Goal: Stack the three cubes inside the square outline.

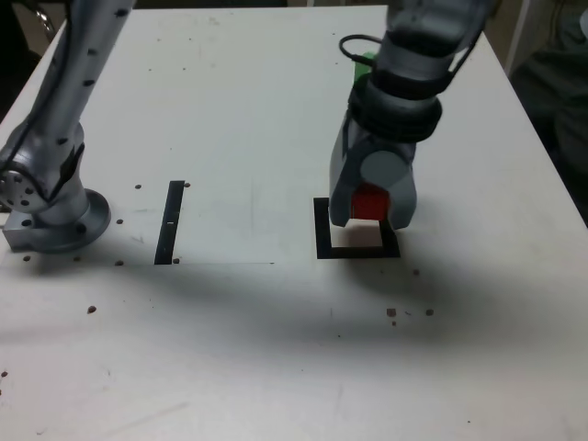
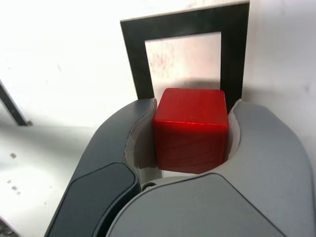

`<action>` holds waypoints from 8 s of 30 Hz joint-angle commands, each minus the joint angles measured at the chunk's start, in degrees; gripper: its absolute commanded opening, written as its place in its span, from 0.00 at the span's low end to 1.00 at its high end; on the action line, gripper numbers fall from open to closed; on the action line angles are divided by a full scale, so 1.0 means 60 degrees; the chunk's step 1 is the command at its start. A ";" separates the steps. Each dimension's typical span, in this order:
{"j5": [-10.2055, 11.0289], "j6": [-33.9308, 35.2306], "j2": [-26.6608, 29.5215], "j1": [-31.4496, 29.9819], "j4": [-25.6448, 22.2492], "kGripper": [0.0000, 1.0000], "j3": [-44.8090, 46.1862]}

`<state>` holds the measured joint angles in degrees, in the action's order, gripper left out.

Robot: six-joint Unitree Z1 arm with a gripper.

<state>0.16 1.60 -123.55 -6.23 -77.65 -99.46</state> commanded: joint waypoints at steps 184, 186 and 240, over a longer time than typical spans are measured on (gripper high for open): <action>-0.0502 -0.1289 0.0527 0.0920 -0.1010 0.29 -0.0314; -0.0496 -0.1307 0.0523 0.0920 -0.0987 0.47 -0.0260; 0.1352 -0.3065 0.1180 0.2905 -0.1530 1.00 -0.1088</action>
<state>8.04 -15.70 -115.94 9.30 -86.40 -105.25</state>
